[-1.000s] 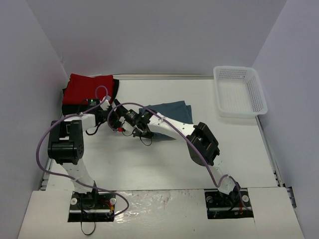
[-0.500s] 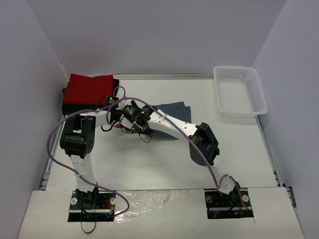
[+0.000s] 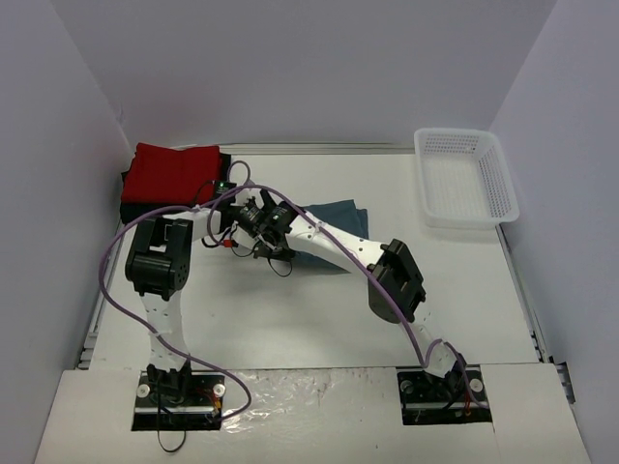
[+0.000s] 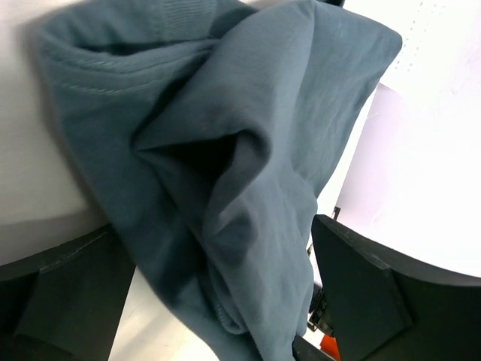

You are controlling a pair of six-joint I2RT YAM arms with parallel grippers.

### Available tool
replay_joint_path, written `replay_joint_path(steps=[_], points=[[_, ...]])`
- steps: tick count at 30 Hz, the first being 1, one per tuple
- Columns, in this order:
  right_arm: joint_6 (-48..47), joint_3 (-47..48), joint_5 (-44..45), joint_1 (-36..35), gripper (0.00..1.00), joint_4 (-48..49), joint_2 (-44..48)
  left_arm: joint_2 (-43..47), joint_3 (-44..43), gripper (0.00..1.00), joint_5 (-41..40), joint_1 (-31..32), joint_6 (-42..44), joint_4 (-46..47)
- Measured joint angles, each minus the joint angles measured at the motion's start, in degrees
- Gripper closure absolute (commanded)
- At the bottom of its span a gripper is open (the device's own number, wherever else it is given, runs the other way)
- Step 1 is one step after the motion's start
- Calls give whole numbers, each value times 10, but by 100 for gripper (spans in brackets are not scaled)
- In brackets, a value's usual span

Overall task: Fold and stack the t-shirts
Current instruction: Put the neatly folded tshirt into the corner of the board with the left arm

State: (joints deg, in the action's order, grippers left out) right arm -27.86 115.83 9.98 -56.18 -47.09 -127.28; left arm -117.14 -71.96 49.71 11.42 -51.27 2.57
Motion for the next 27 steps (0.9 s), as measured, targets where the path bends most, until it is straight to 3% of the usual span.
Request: replay_joint_path(steps=[6,11,14,16,17,18,19,20,21,22,23,27], points=[[0,0,2,0,100,-10,0,-1,0,0,3,20,-2,13],[-4,0,2,6,100,-22,0,-1,9,20,8,32,-7,26],[-7,0,2,8,100,-27,0,-1,17,44,6,35,-6,26],[-7,0,2,9,100,-30,-1,-2,20,67,5,36,-6,23],[-7,0,2,9,96,-30,-1,-3,20,76,5,37,-3,22],[-8,0,2,10,60,-30,-1,-5,19,82,6,37,0,21],[-5,0,3,10,51,-31,-1,-8,17,96,7,37,5,19],[-6,0,5,10,40,-31,-1,-12,13,98,9,37,9,13],[-5,0,6,10,20,-33,-1,-19,4,98,11,37,17,5],[-4,-2,9,10,7,-33,-1,-28,-7,98,13,37,24,0],[-5,-6,10,10,0,-31,0,-35,-16,98,15,36,29,-4],[-9,-73,4,10,0,-15,29,-53,-42,97,20,34,56,-29]])
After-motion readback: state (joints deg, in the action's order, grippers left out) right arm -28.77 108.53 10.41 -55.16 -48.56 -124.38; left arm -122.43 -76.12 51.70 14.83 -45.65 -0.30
